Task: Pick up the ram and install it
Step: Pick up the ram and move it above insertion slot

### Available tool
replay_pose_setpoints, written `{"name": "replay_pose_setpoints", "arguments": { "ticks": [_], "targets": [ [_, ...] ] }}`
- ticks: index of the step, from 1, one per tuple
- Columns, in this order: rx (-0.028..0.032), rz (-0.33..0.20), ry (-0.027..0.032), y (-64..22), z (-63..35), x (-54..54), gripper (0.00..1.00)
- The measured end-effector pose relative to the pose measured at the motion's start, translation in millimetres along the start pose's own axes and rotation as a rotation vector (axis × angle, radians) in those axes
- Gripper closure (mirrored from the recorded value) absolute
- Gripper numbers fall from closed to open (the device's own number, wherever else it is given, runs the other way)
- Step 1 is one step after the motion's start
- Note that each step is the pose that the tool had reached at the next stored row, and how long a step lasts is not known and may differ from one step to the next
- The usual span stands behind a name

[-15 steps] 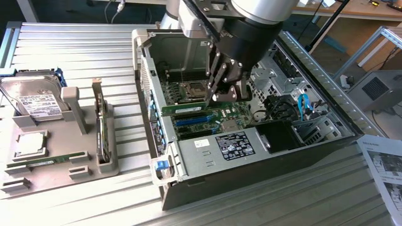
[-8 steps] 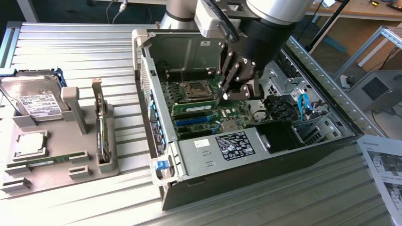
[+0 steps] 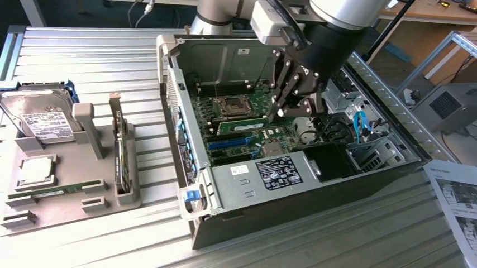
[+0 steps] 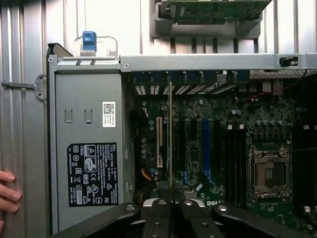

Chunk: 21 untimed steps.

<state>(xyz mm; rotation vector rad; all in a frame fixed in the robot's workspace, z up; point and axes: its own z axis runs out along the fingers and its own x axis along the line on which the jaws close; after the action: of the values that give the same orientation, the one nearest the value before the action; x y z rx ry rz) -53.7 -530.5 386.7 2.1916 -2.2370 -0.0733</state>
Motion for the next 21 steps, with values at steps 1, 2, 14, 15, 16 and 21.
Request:
{"name": "replay_pose_setpoints", "arguments": {
  "ticks": [1,2,14,15,16,21],
  "targets": [
    [0.0,0.0,0.0001,-2.2,-0.1,0.0,0.88],
    [0.0,0.0,0.0001,-4.5,-0.2,-0.1,0.88],
    [0.0,0.0,0.0,-29.7,-1.2,-0.6,0.88],
    [0.0,0.0,0.0001,-31.5,-1.3,-0.7,0.88],
    [0.0,0.0,0.0001,-32.9,-1.3,-0.7,0.88],
    [0.0,0.0,0.0,-34.7,-1.4,-0.8,0.88]
  ]
}}
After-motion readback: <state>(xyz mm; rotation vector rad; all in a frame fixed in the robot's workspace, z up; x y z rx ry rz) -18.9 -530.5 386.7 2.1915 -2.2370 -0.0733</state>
